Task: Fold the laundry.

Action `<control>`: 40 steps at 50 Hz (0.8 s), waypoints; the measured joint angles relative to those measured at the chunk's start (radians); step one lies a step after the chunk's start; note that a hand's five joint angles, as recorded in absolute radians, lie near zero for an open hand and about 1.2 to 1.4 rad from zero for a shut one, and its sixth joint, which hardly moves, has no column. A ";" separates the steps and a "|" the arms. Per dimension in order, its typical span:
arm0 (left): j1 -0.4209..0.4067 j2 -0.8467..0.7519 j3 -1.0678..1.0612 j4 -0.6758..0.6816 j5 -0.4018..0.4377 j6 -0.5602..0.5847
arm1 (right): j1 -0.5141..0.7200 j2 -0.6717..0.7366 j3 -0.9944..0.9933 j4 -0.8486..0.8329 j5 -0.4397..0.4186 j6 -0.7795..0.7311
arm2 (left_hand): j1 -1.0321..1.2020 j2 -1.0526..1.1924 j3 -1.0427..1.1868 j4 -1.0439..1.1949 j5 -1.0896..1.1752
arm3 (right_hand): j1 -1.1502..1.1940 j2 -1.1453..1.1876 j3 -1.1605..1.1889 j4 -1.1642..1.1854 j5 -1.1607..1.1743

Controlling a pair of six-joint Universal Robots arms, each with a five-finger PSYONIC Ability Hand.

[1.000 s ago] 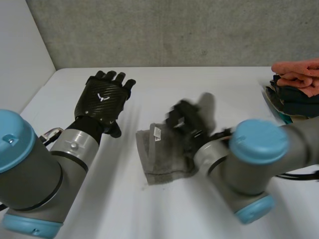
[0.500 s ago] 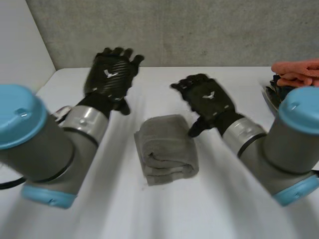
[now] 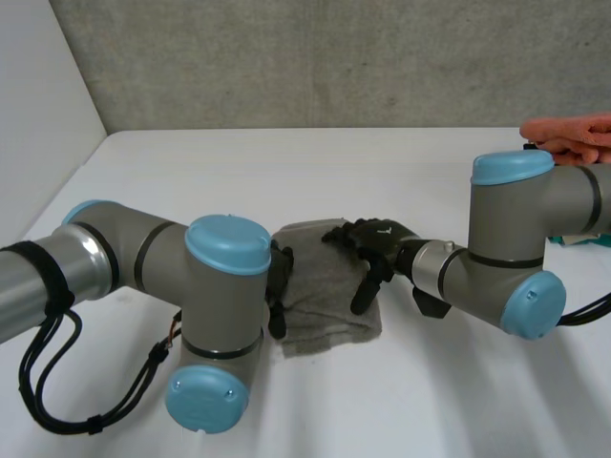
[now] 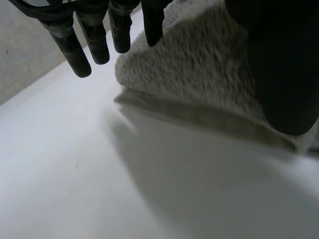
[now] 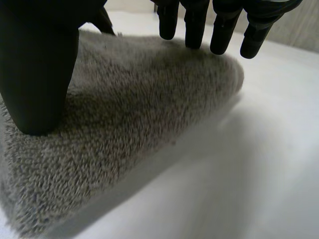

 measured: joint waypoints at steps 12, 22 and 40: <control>-0.016 0.054 -0.042 0.005 0.003 0.002 | 0.004 -0.010 -0.004 0.026 0.094 -0.173 | 0.001 0.000 0.000 0.000 0.000 | 0.000 -0.009 0.000 0.000 0.000; 0.019 0.233 -0.014 0.029 0.094 0.000 | 0.034 -0.140 0.074 -0.021 0.106 -0.204 | 0.002 0.000 0.000 0.000 0.000 | 0.000 -0.009 0.000 0.000 0.000; 0.063 0.003 0.094 -0.019 0.130 -0.013 | 0.040 -0.039 0.046 -0.042 0.108 -0.031 | 0.002 0.000 0.000 0.000 0.000 | 0.000 -0.009 0.000 0.000 0.000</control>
